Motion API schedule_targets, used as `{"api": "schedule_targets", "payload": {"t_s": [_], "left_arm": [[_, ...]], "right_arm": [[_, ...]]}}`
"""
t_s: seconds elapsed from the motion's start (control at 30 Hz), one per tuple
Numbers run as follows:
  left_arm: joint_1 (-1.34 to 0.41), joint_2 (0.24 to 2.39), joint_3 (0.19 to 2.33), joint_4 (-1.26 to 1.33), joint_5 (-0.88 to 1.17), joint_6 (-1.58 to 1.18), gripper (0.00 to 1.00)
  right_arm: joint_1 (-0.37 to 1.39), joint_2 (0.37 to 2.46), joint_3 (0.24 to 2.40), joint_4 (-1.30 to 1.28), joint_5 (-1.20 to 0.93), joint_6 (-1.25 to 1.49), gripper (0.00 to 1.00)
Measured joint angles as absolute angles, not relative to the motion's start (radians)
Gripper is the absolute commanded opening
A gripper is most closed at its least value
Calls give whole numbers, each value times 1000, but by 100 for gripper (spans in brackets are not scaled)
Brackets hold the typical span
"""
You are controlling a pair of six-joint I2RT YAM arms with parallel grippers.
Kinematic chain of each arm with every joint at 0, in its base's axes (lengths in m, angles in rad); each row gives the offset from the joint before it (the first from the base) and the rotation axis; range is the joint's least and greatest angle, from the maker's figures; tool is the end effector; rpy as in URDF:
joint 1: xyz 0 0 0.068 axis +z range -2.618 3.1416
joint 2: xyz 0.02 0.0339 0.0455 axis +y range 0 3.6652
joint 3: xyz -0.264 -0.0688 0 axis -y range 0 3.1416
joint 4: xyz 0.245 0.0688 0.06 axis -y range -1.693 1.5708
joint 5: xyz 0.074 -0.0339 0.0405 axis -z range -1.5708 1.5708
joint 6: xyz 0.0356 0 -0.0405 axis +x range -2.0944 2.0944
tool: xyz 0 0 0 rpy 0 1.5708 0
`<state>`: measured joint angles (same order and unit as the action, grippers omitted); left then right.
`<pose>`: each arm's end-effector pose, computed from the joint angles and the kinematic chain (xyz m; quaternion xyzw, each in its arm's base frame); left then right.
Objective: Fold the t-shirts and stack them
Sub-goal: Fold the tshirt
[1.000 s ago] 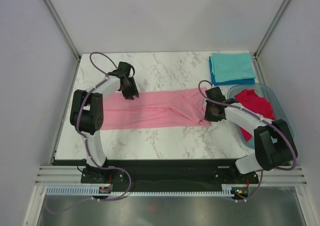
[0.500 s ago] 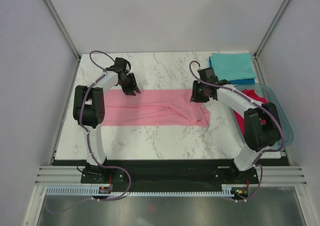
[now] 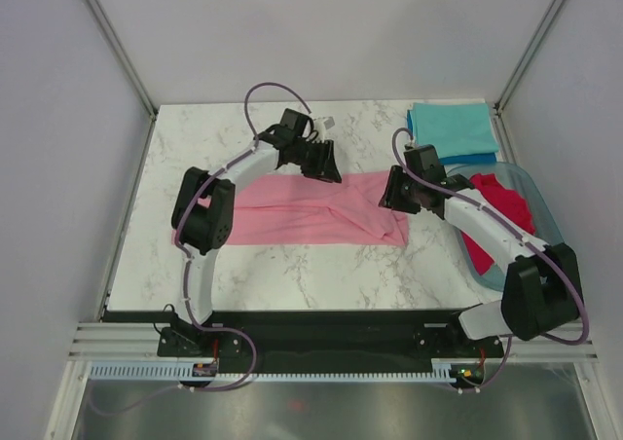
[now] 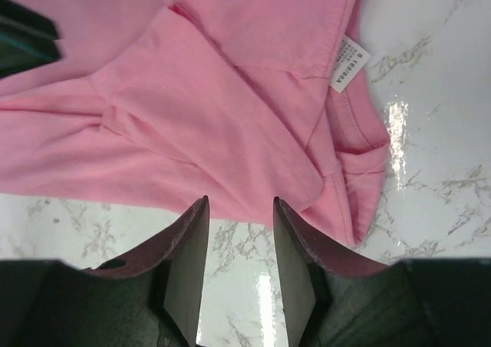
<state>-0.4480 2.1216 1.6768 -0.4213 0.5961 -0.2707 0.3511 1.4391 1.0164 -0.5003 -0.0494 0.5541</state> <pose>0.4169 -0.2225 0.2084 0.1804 0.8847 -0.3740 0.2119 0.2806 0.1047 0.2421 0.0882 0.9436 0.1602 0.2759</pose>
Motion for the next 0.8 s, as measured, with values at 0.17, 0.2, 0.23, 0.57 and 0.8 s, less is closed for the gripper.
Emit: {"api": "schedule_targets", "payload": {"t_s": [0.17, 0.2, 0.23, 0.57, 0.8], "left_arm": [[-524, 2218, 1765, -403, 579, -257, 47], [-532, 2238, 1785, -398, 575, -257, 47], [-538, 2255, 1801, -393, 571, -257, 46], [-546, 2326, 1826, -386, 503, -252, 47], [-548, 2331, 1826, -385, 518, -240, 39]], "right_arm": [[351, 1339, 979, -475, -95, 551, 50], [351, 1330, 971, -471, -102, 550, 50], [351, 1323, 962, -467, -109, 550, 50], [351, 1291, 885, -464, -111, 550, 50], [351, 1281, 857, -456, -99, 552, 50]]}}
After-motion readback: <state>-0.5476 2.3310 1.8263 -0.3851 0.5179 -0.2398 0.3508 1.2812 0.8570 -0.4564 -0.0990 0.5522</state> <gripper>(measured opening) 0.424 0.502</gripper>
